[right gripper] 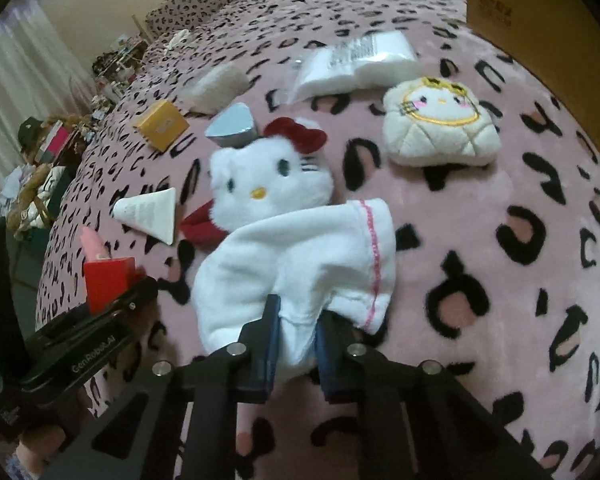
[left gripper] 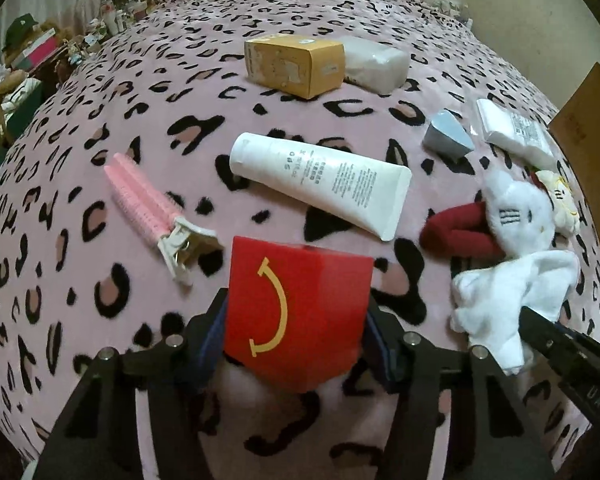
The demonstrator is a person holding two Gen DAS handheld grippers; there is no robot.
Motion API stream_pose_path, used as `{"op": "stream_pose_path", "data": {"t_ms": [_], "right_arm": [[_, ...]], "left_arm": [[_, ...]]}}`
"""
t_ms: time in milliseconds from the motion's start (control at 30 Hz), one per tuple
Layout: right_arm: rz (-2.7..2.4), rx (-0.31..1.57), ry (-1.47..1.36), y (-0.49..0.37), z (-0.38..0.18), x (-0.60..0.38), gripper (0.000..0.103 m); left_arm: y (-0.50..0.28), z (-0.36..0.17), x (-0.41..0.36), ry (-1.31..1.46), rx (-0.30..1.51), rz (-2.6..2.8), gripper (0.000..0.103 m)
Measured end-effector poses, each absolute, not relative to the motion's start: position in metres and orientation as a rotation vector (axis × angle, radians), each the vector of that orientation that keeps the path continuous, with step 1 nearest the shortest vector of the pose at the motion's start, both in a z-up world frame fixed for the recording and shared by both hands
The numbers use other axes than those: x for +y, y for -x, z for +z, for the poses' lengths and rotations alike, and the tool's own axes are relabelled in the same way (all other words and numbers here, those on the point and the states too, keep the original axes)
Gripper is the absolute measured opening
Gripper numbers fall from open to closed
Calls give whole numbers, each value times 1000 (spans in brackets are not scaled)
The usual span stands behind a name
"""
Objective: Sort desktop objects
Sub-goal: 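Grasp the red smile box with the left tool while the right tool grasps the white sock, then carry the red box and white sock with both tools toward the cardboard box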
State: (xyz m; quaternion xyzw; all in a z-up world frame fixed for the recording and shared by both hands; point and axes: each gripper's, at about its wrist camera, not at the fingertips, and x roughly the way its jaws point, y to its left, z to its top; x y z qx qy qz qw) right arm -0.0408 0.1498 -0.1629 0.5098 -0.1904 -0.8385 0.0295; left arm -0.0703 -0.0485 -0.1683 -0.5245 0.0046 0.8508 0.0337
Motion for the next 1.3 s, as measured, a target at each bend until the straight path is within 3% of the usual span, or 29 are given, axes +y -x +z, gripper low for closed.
{"op": "stream_pose_path", "data": {"t_ms": [200, 367, 700, 1300], "right_arm": [[-2599, -544, -1519, 30, -146, 147, 16], [-2635, -478, -1461, 23, -128, 140, 15], [-2695, -413, -1384, 5, -98, 140, 15], [-2752, -310, -1280, -14, -45, 138, 15]], "left_arm": [[63, -156, -47, 1604, -1, 2647, 59], [53, -140, -50, 1588, -35, 2659, 50], [36, -122, -57, 1564, -85, 2674, 49], [13, -50, -37, 1475, -22, 2749, 49]]}}
